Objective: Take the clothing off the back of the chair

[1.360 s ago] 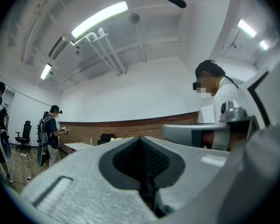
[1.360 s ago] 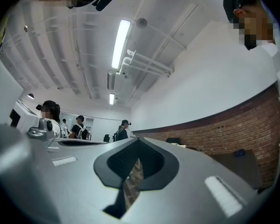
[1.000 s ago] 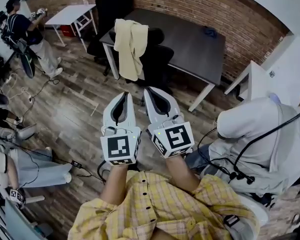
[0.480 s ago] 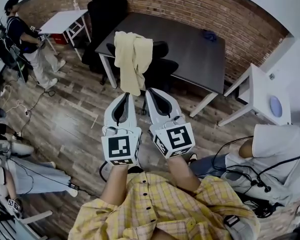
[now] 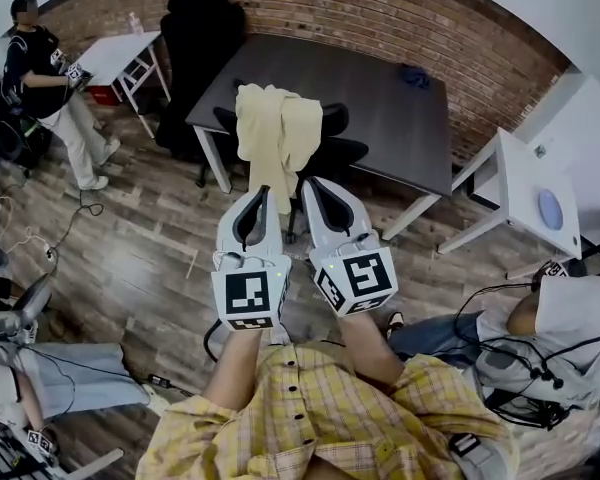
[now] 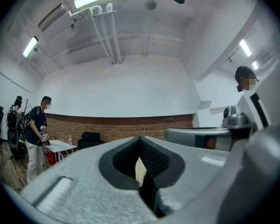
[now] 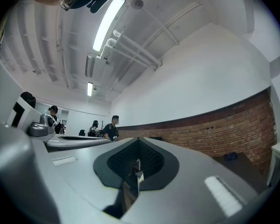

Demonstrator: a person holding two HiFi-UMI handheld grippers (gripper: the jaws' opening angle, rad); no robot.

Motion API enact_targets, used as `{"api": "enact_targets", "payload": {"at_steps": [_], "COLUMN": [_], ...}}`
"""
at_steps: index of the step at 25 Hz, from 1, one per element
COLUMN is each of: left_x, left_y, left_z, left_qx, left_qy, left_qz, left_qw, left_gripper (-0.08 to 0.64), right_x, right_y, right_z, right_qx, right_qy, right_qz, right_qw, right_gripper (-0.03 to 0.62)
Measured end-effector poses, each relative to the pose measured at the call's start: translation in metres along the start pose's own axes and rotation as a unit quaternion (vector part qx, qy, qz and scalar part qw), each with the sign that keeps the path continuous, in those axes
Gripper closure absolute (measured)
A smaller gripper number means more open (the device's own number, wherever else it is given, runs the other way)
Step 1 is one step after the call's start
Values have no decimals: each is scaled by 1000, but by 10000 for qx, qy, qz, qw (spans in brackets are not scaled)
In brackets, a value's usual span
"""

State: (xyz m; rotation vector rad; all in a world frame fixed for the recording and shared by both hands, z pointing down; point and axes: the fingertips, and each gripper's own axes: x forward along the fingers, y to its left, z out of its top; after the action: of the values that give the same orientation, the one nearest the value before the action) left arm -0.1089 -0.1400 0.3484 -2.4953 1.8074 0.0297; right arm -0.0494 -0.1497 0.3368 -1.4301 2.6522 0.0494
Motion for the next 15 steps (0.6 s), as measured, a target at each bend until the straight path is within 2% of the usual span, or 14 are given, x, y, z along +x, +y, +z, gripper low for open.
{"api": "enact_targets", "payload": {"at_steps": [6,15], "left_x": [19,46], "left_y": [24,43], "left_z": [-2,-6], "left_qx": [-138,-213], "left_qy": [-18,54], "left_qz": [-108,-32], "left_qw": [9998,9998], "left_gripper": [560,560], "right_x": [27,60], "right_y": [5,-8], "right_z": [-2,-1], "right_qx": [-114,-154], "right_qy": [39,74], "right_qz": [-90,-75], "right_qw": [9999,9998], "right_gripper": [591,591]}}
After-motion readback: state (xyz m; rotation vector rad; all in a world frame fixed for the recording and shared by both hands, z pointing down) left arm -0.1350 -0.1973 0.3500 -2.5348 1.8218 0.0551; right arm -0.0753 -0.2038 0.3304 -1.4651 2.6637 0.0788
